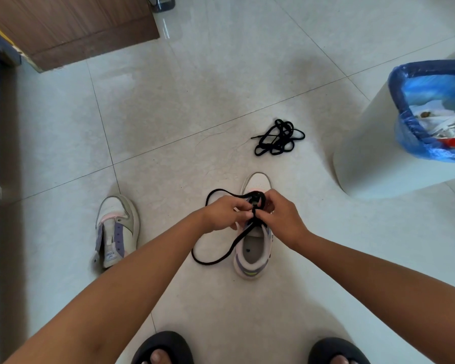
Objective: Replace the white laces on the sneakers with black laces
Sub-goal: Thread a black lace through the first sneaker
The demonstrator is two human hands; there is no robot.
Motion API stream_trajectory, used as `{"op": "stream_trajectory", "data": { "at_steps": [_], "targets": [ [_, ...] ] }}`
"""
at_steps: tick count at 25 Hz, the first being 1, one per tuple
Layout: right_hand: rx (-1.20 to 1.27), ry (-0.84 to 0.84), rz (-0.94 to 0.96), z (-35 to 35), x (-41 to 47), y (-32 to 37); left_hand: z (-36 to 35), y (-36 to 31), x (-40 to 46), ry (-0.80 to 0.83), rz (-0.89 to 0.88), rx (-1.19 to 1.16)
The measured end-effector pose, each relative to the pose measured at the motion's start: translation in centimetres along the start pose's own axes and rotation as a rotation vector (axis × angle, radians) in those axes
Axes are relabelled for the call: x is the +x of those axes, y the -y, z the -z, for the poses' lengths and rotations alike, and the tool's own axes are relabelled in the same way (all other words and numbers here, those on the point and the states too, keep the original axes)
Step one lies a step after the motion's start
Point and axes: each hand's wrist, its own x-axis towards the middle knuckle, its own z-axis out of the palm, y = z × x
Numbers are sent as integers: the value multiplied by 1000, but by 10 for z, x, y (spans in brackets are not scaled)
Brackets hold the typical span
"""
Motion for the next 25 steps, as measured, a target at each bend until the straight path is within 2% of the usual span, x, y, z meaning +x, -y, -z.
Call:
{"op": "stream_trajectory", "data": {
  "at_steps": [4, 9, 11, 14, 17, 21, 23, 25],
  "targets": [
    [266, 21, -176, 9, 0, -1, -3, 2, 0, -76, -24, 15],
    [651, 96, -517, 12, -1, -4, -4, -3, -2, -100, -78, 67],
    [621, 64, -551, 11, -1, -2, -5, -2, -3, -134, -97, 101],
    [494, 142, -468, 14, 0, 4, -3, -2, -4, -166, -105, 114],
    [516, 203, -501, 19, 1, 7, -2, -4, -3, -192, -112, 99],
    [499, 189, -503, 20, 3, 6, -7, -9, -3, -263, -121, 78],
    [485, 193, -497, 20, 3, 6, -4, -14, -4, -280, -168, 244],
    [487, 172, -500, 20, 2, 7, 6, -16, 0, -301, -245, 667]
  ]
}}
